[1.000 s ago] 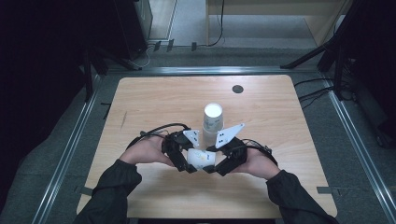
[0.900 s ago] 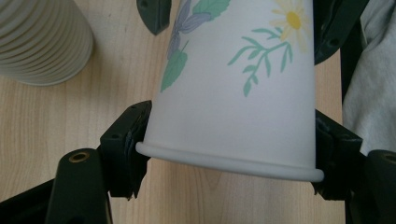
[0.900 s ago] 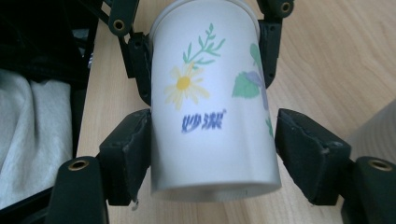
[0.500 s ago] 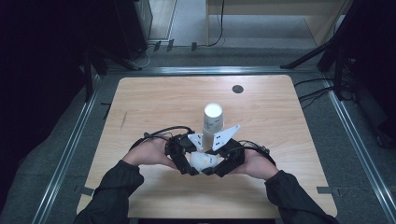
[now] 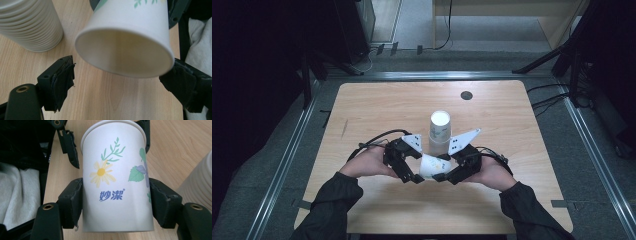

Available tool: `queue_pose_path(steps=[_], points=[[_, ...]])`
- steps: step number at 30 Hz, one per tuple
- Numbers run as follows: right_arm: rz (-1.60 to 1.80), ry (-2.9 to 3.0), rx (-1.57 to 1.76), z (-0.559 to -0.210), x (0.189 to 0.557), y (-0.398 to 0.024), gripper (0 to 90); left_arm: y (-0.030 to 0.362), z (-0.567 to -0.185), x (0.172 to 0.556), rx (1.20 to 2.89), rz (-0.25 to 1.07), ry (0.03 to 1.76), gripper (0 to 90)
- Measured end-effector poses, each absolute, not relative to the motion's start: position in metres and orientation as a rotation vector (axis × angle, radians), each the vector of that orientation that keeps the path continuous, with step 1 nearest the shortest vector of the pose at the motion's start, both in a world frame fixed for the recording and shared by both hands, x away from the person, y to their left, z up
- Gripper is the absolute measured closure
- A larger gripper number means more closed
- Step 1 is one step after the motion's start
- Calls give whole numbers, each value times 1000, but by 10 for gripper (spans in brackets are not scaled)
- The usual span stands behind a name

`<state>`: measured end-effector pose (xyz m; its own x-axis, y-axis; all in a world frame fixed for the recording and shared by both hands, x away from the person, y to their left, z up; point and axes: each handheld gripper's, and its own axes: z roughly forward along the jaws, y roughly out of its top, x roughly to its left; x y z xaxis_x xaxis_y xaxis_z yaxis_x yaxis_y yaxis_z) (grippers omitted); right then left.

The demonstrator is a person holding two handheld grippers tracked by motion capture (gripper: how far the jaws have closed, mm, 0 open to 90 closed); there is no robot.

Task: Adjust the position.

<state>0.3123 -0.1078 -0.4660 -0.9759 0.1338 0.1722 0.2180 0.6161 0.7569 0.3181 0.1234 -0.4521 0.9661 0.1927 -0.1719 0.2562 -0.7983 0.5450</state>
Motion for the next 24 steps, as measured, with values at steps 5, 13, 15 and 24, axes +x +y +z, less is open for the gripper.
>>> queue_pose_path(steps=[5, 13, 15, 24], points=[[-1337, -2723, -308, -462, 312, -113, 337, 133, -453, 317, 2482, -134, 352, 129], [-1358, -2709, -309, -458, 312, -117, 337, 139, -456, 312, 2422, -153, 386, 131], [-1366, -2701, -312, -458, 312, -117, 337, 139, -457, 311, 2396, -160, 390, 131], [-1383, -2678, -289, -457, 311, -116, 336, 134, -458, 311, 2288, -202, 379, 131]])
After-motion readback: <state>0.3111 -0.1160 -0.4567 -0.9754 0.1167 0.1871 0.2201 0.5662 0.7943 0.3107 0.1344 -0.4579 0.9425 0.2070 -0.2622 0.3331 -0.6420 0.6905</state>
